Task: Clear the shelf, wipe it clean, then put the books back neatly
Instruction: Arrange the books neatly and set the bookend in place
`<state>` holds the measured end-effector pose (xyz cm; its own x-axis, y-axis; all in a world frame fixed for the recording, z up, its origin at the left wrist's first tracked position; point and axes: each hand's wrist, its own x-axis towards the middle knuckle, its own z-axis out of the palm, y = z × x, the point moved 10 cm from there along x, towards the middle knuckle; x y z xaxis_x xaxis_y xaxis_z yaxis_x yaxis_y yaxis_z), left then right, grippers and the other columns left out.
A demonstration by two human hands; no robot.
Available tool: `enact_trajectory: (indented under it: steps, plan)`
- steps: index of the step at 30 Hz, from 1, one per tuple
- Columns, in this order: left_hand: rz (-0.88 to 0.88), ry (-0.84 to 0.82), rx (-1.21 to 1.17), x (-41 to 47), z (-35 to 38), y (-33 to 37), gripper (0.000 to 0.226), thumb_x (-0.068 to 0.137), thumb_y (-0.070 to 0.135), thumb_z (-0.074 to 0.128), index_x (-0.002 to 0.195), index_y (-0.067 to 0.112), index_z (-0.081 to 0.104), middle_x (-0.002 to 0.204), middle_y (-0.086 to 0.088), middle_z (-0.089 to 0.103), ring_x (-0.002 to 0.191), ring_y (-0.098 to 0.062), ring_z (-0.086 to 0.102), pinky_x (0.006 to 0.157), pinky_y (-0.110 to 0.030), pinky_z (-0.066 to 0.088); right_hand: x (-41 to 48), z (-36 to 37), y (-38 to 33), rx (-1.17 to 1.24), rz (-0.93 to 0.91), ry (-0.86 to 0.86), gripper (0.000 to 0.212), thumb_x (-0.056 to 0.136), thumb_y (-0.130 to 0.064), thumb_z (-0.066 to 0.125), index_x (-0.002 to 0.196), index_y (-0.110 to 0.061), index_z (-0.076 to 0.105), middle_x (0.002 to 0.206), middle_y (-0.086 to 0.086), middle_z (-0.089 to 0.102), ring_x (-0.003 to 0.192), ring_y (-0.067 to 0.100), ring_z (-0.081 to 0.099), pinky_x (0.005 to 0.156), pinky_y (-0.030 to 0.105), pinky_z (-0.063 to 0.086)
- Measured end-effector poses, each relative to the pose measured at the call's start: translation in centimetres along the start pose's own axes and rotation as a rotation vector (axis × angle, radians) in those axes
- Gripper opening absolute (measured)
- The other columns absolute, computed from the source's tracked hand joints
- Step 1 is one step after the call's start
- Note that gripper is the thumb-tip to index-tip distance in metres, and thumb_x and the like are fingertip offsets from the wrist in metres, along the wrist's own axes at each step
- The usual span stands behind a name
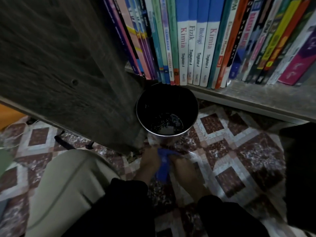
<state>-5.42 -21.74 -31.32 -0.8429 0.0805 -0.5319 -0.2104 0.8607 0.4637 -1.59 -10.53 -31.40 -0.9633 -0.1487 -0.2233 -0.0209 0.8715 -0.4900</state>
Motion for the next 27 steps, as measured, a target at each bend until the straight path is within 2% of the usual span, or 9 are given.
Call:
enact_trajectory:
  steps: [3, 6, 10, 14, 17, 20, 23, 25, 27]
  plan:
    - [0.084, -0.028, 0.01, -0.4, 0.4, 1.1, 0.032, 0.086, 0.012, 0.064, 0.117, 0.008, 0.067, 0.116, -0.016, 0.066, 0.108, -0.03, 0.061, 0.09, -0.031, 0.045, -1.4, -2.8, -0.6, 0.018, -0.077, 0.068, 0.034, 0.077, -0.012, 0.05, 0.105, -0.013, 0.07, 0.087, 0.009, 0.071, 0.062, 0.029, 0.067, 0.05, 0.03, 0.048]
    - [0.179, -0.075, 0.002, -1.1, 1.2, 3.2, 0.028, 0.089, 0.011, 0.062, 0.116, 0.009, 0.069, 0.118, -0.013, 0.066, 0.112, -0.027, 0.06, 0.091, -0.025, 0.041, -3.5, -3.8, 1.2, 0.042, -0.08, 0.105, 0.05, 0.063, 0.001, 0.06, 0.11, -0.012, 0.069, 0.093, 0.011, 0.073, 0.053, 0.027, 0.065, 0.04, 0.027, 0.044]
    - [0.293, -0.098, 0.046, -1.7, 2.3, 6.3, 0.031, 0.095, 0.01, 0.053, 0.124, 0.013, 0.064, 0.129, -0.01, 0.06, 0.12, -0.023, 0.055, 0.094, -0.021, 0.036, -6.1, -5.6, 4.5, 0.152, -0.001, 0.169, 0.042, 0.078, -0.001, 0.052, 0.118, 0.0, 0.065, 0.115, 0.025, 0.065, 0.077, 0.038, 0.07, 0.052, 0.037, 0.052]
    - [0.397, -0.188, 0.184, -2.4, 4.4, 7.7, 0.038, 0.097, 0.007, 0.047, 0.133, 0.016, 0.055, 0.144, -0.002, 0.047, 0.131, -0.021, 0.045, 0.105, -0.022, 0.033, -8.0, -5.4, 6.3, 0.231, -0.005, 0.221, 0.05, 0.085, -0.002, 0.046, 0.133, -0.007, 0.053, 0.142, 0.02, 0.044, 0.104, 0.043, 0.063, 0.069, 0.051, 0.056]
    - [0.448, -0.176, 0.309, -2.3, 5.4, 6.7, 0.037, 0.099, 0.017, 0.042, 0.131, 0.009, 0.056, 0.139, -0.008, 0.051, 0.129, -0.025, 0.046, 0.089, -0.008, 0.028, -8.5, -3.6, 6.8, 0.176, -0.024, 0.191, 0.049, 0.09, -0.01, 0.046, 0.139, -0.017, 0.05, 0.148, 0.009, 0.037, 0.111, 0.037, 0.061, 0.071, 0.045, 0.057]
    - [0.466, -0.157, 0.399, -2.5, 5.6, 6.5, 0.036, 0.1, 0.019, 0.038, 0.126, 0.006, 0.06, 0.134, -0.013, 0.056, 0.125, -0.03, 0.048, 0.098, -0.027, 0.035, -8.4, -1.8, 7.0, 0.156, 0.004, 0.13, 0.053, 0.093, -0.009, 0.047, 0.143, -0.023, 0.042, 0.152, 0.006, 0.03, 0.113, 0.038, 0.06, 0.07, 0.045, 0.055]
    - [0.474, -0.187, 0.381, -3.1, 4.8, 8.2, 0.033, 0.099, 0.014, 0.044, 0.128, 0.008, 0.059, 0.137, -0.009, 0.054, 0.125, -0.026, 0.05, 0.1, -0.03, 0.036, -7.8, -2.8, 6.6, 0.172, 0.021, 0.146, 0.049, 0.095, -0.012, 0.043, 0.144, -0.021, 0.041, 0.153, 0.008, 0.03, 0.107, 0.038, 0.063, 0.061, 0.041, 0.045]
    - [0.447, -0.158, 0.35, -3.2, 3.5, 9.6, 0.032, 0.098, 0.017, 0.046, 0.127, 0.014, 0.06, 0.131, -0.007, 0.059, 0.117, -0.024, 0.057, 0.094, -0.03, 0.041, -7.3, -4.3, 6.7, 0.189, 0.062, 0.123, 0.046, 0.1, -0.011, 0.041, 0.145, -0.021, 0.038, 0.155, 0.007, 0.027, 0.115, 0.036, 0.057, 0.074, 0.043, 0.046]
    - [0.443, -0.104, 0.322, -3.8, 1.8, 11.6, 0.03, 0.097, 0.024, 0.05, 0.122, 0.016, 0.065, 0.12, -0.01, 0.065, 0.108, -0.026, 0.061, 0.088, -0.033, 0.043, -6.8, -7.2, 6.4, 0.237, 0.061, 0.129, 0.042, 0.098, -0.008, 0.042, 0.139, -0.015, 0.049, 0.147, 0.012, 0.043, 0.122, 0.034, 0.053, 0.092, 0.041, 0.045]
